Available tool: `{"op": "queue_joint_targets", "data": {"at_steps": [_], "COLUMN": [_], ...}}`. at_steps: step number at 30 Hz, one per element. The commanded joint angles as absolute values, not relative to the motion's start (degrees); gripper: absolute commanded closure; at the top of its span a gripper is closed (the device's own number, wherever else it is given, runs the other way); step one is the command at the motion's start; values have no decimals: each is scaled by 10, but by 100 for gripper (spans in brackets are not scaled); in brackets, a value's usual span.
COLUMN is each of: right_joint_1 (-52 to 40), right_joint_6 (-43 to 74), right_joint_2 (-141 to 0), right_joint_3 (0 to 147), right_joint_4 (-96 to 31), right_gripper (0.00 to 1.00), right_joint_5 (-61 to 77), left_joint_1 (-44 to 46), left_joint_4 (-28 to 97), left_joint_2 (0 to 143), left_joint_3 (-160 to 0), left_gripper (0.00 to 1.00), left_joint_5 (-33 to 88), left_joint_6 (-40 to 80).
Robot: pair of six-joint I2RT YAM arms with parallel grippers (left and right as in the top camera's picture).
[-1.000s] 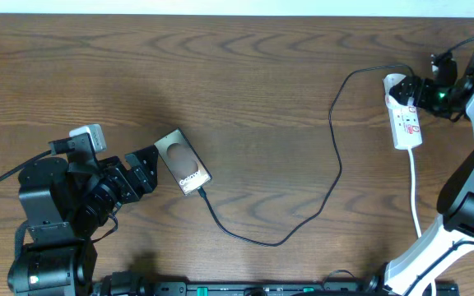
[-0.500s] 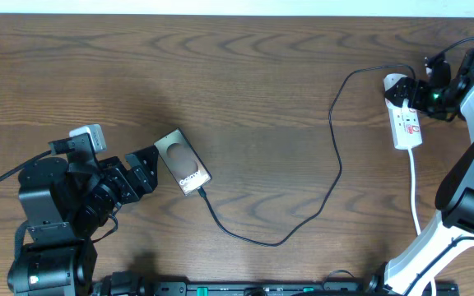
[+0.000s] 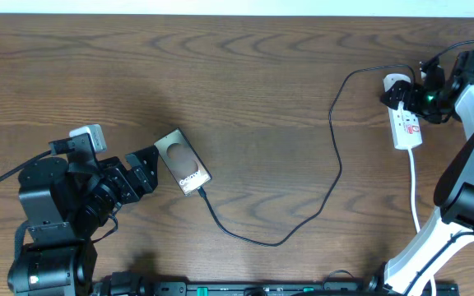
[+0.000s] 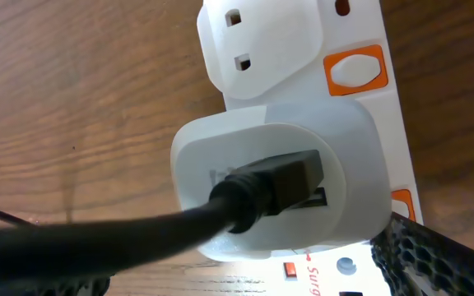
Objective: Plug charger to phone and switch on socket
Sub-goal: 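Position the right gripper over the orange switch beside the charger plug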
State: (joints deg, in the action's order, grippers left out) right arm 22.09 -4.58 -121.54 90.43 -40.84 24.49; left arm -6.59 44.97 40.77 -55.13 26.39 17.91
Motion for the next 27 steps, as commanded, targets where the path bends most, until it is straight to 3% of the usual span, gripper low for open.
{"op": "queue_joint_targets", "data": {"at_steps": [1, 19, 27], "right_joint_1": [208, 180, 173], "right_joint_6": [-32, -22, 4], "right_joint_2": [-1223, -1292, -1280], "right_joint_3": [910, 911, 911], "right_joint_4": [-409, -412, -414], "right_gripper": [1, 6, 10], "right_joint_5": [261, 302, 256], "left_joint_1": [-66, -66, -66], "left_joint_4": [450, 450, 450], "left_joint_2": [408, 422, 422], "left_joint_3": [-552, -552, -552], "left_gripper": [12, 12, 12], "left_joint_5": [258, 258, 258], "left_joint_6": [171, 171, 171]}}
